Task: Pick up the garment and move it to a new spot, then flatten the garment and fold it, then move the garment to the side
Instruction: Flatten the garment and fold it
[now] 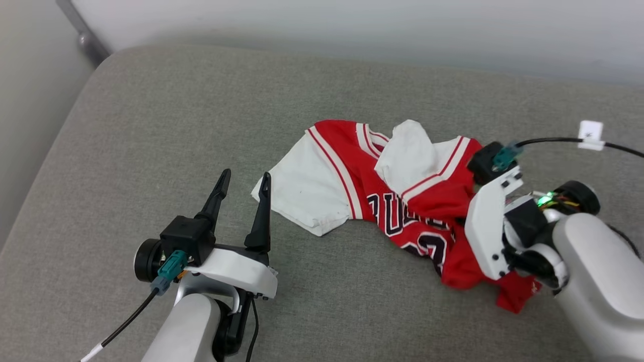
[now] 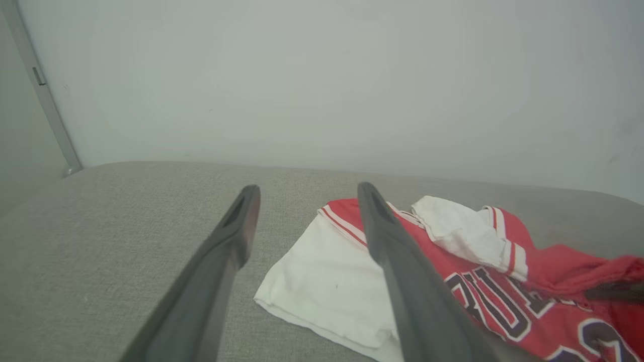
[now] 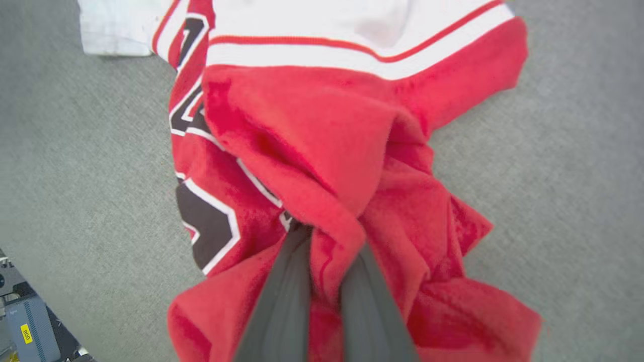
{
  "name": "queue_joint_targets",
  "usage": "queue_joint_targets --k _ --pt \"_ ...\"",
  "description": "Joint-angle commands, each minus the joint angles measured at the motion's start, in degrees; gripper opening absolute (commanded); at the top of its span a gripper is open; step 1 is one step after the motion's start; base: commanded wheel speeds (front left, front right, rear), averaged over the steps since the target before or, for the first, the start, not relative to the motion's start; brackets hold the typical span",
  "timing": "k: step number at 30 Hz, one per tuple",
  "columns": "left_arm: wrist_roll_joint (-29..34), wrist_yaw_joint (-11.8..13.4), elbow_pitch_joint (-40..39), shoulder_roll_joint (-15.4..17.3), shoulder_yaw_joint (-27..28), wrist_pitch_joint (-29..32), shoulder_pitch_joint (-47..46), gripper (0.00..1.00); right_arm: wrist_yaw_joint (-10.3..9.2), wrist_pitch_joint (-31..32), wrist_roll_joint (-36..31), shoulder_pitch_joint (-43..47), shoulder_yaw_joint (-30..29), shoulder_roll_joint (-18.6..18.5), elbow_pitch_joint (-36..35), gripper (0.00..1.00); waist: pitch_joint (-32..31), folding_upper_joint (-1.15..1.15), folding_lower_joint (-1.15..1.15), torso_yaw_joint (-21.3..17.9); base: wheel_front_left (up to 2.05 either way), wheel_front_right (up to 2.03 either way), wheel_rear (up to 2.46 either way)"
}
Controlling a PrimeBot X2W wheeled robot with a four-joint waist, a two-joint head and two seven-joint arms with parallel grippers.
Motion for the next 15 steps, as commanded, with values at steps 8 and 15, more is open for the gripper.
queue_joint_targets --k 8,15 --pt "1.45 -0.9 1.14 -0.22 1.62 -0.21 2.15 1.0 -0.03 -6.65 -1.71 10.44 -17.33 2.07 -5.03 0.0 -3.51 0.0 -0.01 -4.28 0.0 0.0 0.0" --pt "0.99 -0.38 2.0 0.34 3.23 -0.21 5.29 1.0 -0.03 -7.99 -6.37 30.21 -29.1 11.26 -12.06 0.0 -6.46 0.0 -0.01 -8.75 0.0 0.0 0.0"
